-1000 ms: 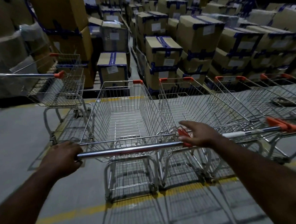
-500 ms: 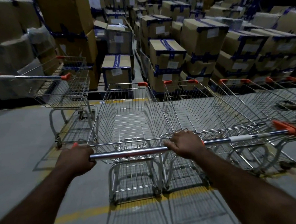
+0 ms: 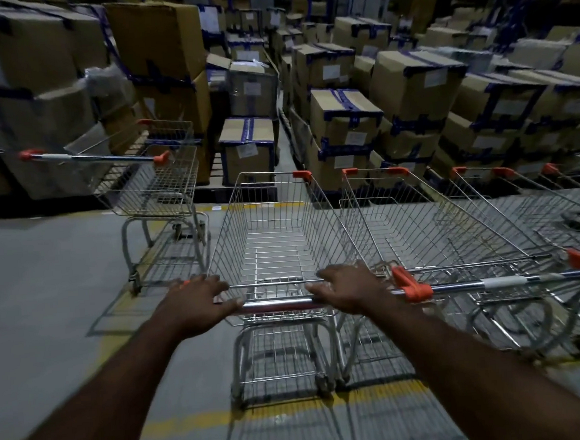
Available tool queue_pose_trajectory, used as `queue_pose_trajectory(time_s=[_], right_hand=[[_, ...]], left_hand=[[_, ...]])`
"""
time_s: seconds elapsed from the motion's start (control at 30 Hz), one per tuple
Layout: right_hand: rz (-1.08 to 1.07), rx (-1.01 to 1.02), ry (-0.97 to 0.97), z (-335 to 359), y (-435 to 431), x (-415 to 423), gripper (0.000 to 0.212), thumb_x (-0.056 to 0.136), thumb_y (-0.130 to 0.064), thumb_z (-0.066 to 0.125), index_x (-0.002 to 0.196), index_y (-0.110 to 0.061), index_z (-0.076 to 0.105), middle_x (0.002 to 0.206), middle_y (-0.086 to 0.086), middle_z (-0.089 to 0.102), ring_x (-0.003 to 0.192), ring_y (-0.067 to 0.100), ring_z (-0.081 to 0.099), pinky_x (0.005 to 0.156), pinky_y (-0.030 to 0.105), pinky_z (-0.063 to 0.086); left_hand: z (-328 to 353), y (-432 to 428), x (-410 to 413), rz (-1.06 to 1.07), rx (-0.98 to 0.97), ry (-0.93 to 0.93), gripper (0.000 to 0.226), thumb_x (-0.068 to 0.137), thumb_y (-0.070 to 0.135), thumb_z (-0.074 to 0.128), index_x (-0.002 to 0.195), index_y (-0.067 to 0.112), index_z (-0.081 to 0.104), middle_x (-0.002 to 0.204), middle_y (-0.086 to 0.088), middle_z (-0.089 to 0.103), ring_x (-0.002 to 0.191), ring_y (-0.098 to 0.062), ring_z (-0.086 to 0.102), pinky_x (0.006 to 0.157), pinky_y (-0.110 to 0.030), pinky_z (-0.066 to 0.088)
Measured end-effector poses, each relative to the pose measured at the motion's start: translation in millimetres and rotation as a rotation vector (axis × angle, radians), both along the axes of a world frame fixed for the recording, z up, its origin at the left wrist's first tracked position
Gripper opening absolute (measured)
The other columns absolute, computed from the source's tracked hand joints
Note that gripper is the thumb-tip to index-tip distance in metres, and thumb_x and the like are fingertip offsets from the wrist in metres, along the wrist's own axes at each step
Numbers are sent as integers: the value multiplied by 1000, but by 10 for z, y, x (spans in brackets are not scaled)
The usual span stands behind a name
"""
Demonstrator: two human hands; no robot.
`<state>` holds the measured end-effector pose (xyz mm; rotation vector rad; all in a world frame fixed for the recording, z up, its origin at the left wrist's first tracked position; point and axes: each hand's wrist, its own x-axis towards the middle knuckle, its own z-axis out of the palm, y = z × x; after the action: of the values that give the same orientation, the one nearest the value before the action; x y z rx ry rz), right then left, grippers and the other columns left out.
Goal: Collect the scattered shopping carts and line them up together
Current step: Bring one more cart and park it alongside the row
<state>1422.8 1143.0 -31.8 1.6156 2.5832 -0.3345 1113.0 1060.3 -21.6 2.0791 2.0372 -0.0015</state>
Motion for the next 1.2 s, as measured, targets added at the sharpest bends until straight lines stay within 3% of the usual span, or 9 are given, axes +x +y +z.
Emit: queue_pose_trajectory(time_s=[0.1, 0.17, 0.3, 0.6, 0.87, 1.2], right_hand=[[50, 3, 50, 23, -46, -507, 75, 98, -74, 26, 151, -24, 46, 158, 5, 44, 146, 22, 38, 122, 57, 10], [85, -9, 62, 52, -45, -773, 73, 99, -72, 27, 152, -24, 44, 161, 6, 40, 148, 22, 34, 122, 56, 10], [129, -21, 74, 110, 124, -1150, 69, 101, -67, 32, 154, -24, 43, 162, 5, 38, 150, 21, 31, 122, 54, 13], [272, 19, 113, 321, 786, -2176, 66, 102, -64, 34, 150, -21, 46, 157, 5, 45, 146, 23, 37, 116, 50, 25], [338, 51, 152, 516, 1279, -3356, 67, 102, -64, 34, 153, -23, 43, 161, 4, 40, 148, 23, 34, 117, 52, 23], [192, 118, 191, 755, 1967, -5198, 69, 101, -67, 34, 154, -24, 41, 161, 3, 39, 149, 24, 33, 118, 54, 27]], left_hand=[[39, 92, 24, 21, 24, 3, 71, 94, 72, 33, 146, 26, 48, 153, 2, 44, 143, -20, 35, 116, -48, 23], [27, 173, 21, 14, 8, 5, 63, 97, 62, 42, 147, 23, 46, 151, -1, 45, 141, -23, 37, 113, -45, 29], [80, 350, -62, 24, 1, -35, 61, 98, 55, 49, 149, 20, 43, 151, -7, 44, 137, -26, 42, 106, -38, 38], [274, 852, -922, 142, 38, -22, 63, 96, 55, 53, 147, 18, 45, 151, -6, 46, 139, -24, 38, 109, -39, 39], [449, 1241, -2246, 232, 49, 22, 69, 95, 55, 55, 151, 18, 41, 157, -6, 37, 144, -23, 31, 113, -40, 36], [808, 1929, -4068, 146, 114, 61, 66, 95, 56, 55, 147, 15, 46, 150, -8, 46, 139, -25, 38, 107, -43, 42]])
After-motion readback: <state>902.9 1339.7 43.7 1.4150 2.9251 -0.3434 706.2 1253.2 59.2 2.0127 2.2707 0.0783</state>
